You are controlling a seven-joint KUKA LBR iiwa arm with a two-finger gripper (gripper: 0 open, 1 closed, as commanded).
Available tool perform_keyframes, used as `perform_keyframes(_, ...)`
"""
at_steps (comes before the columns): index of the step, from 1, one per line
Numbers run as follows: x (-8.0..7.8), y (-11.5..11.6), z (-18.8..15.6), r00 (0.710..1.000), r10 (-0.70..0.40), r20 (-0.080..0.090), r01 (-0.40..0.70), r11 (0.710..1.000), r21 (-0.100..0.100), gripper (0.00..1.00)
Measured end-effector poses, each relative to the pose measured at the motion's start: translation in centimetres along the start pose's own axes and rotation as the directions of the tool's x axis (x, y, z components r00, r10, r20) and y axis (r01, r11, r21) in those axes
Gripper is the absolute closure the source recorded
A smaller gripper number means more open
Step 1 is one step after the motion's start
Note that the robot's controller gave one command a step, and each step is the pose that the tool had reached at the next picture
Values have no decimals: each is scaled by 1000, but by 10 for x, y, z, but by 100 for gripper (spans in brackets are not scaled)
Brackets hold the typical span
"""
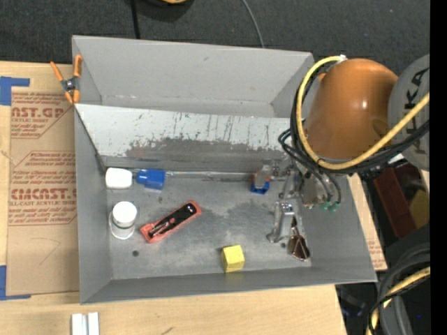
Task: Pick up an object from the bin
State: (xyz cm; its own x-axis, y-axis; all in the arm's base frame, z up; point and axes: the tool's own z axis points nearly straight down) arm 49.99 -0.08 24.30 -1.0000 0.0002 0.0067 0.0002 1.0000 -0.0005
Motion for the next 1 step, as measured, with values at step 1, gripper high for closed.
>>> perform_keyframes(1,-1,0,-4,1000,0,8,0,1000,0,0)
